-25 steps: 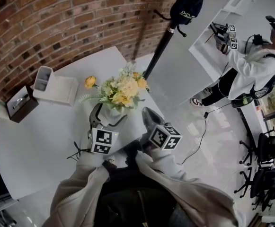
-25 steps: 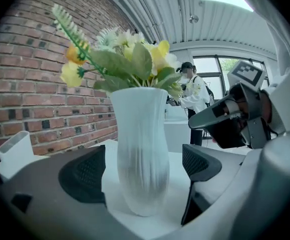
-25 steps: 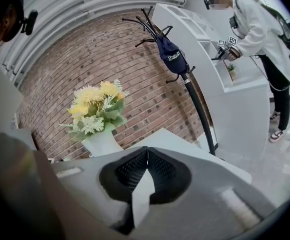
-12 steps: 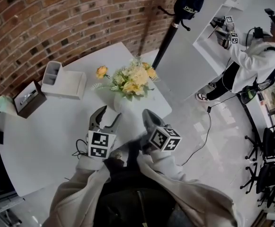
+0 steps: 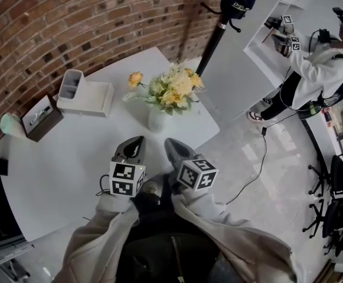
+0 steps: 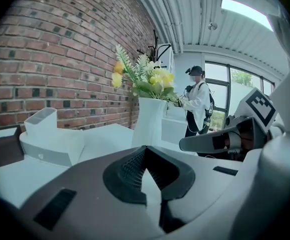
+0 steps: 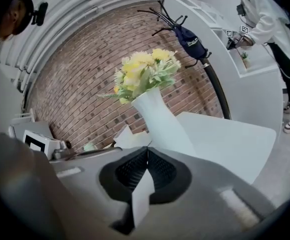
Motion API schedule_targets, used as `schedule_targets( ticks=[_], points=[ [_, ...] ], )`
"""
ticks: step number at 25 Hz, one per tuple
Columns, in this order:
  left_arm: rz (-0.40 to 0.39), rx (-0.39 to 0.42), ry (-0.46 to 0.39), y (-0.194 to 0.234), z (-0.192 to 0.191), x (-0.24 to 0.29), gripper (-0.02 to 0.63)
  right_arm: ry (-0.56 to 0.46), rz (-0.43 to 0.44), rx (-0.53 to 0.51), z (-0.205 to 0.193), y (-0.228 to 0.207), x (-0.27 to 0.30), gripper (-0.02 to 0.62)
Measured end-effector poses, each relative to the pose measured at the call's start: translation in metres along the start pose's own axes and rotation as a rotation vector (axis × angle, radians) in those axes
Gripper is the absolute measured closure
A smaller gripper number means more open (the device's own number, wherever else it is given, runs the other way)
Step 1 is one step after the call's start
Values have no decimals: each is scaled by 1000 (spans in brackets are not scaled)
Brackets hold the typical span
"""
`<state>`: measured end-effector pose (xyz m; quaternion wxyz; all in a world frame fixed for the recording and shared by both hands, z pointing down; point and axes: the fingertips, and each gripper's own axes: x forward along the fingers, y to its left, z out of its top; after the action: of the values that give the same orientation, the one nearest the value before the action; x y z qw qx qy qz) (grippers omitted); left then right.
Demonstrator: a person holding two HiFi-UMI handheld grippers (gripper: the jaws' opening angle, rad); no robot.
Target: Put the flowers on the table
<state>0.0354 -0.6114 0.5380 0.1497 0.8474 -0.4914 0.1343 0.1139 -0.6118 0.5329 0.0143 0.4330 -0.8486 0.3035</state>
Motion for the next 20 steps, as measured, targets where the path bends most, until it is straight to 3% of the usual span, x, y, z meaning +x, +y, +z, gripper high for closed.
schedule_targets(
  ticks=[4, 20],
  points=[
    [-29, -70, 12, 0, -2, -4, 603, 18, 52, -46, -6, 18, 4, 595],
    [-41, -84, -1, 3, 0, -7, 603, 39, 99, -89, -7, 37, 9, 595]
  ],
)
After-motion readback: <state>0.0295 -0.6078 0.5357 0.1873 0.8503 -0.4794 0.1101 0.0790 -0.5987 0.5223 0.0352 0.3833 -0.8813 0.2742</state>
